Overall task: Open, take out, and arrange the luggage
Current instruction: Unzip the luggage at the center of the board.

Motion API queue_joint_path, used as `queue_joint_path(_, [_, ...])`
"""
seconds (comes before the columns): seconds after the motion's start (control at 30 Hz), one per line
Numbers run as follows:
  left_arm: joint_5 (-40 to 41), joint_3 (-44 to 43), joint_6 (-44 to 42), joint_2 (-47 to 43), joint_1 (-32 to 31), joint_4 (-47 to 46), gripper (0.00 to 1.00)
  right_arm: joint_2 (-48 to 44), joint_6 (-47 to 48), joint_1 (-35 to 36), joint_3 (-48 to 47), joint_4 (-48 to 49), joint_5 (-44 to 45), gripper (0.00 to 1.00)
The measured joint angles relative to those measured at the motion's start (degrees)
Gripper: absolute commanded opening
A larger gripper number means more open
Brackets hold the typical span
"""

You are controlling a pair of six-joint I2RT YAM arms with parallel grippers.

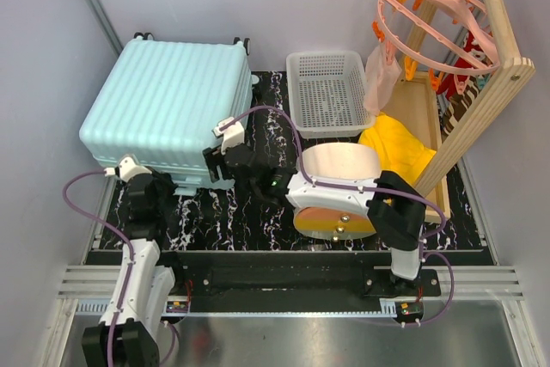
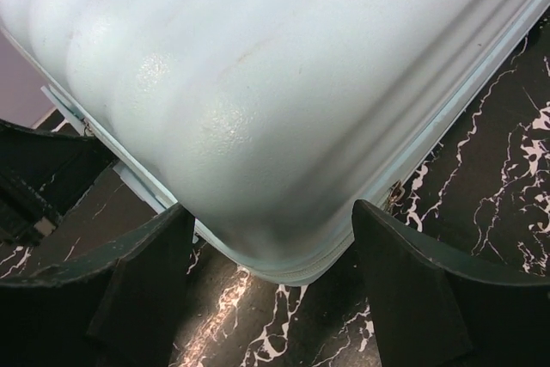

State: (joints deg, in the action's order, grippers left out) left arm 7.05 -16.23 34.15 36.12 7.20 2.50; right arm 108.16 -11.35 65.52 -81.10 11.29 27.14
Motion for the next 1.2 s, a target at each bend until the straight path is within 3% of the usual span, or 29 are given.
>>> queue_joint_path(0.37, [3.3, 0.0, -0.1, 2.6, -16.8, -3.8, 0.00, -3.8, 0.7, -6.4, 4.0, -1.5, 0.8, 0.81])
queue_joint_path(0.5, [3.6, 0.0, 0.0, 2.3, -18.5, -4.3, 0.00, -5.6, 3.5, -7.8, 5.4, -2.1, -0.1, 0.81])
queue_joint_path(0.7, [3.9, 0.0, -0.1, -0.9, -16.4, -2.3, 0.00, -12.2, 13.7, -5.5, 8.6, -4.0, -1.2, 0.84])
queue_joint_path(0.87, [1.3, 0.0, 0.1, -1.6, -9.2, -1.7, 0.00, -15.4, 19.3, 0.8, 5.6, -7.8, -19.3, 0.80])
queue_joint_path(1.0, [-0.9, 0.0, 0.4, -1.6, -3.9, -1.5, 0.00, -11.4, 19.9, 1.9, -0.5, -10.6, -32.9, 0.76])
queue_joint_path(1.2, [-4.2, -1.7, 0.9, -1.5, -0.2, 1.1, 0.00, 0.9, 23.8, 1.9, -10.2, -16.0, -38.6, 0.67])
